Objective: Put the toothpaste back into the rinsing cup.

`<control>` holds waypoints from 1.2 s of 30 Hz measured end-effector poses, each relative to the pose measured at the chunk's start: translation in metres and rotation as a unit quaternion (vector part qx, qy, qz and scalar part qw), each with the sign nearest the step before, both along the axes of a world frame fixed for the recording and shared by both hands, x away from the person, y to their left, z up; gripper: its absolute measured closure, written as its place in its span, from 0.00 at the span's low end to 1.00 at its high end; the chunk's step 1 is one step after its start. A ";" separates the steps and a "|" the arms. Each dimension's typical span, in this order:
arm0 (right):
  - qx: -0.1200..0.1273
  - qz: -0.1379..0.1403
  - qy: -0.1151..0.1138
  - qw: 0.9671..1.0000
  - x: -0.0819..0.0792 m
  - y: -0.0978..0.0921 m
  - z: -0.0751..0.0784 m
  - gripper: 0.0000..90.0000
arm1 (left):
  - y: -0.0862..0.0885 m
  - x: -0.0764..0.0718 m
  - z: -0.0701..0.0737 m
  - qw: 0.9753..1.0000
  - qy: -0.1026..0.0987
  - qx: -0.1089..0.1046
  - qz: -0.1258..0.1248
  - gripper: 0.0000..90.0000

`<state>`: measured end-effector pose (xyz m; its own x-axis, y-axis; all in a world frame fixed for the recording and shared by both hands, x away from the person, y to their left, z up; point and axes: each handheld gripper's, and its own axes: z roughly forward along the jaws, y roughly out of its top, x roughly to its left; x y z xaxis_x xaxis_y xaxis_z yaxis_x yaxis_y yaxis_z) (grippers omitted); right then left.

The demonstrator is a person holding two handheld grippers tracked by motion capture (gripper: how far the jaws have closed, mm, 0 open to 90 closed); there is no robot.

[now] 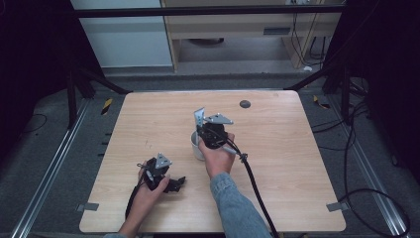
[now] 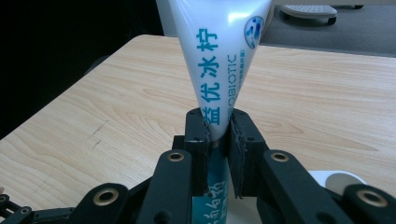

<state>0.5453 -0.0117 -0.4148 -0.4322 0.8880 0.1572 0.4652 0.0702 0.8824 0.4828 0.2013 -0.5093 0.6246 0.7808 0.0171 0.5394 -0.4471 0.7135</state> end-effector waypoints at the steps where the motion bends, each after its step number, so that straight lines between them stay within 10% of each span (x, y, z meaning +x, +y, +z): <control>1: 0.001 0.000 0.000 1.000 0.000 0.000 0.000 0.88 | 0.000 0.000 0.000 1.000 0.000 0.000 0.000 0.00; 36: 0.012 0.006 0.019 1.000 0.008 -0.013 0.001 0.86 | 0.000 0.000 0.000 1.000 0.000 0.000 0.000 0.00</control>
<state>0.5530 -0.0245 -0.4139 -0.4367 0.8785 0.1939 0.4968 0.0558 0.8661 0.4828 0.2013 -0.5093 0.6246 0.7807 0.0170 0.5393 -0.4471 0.7136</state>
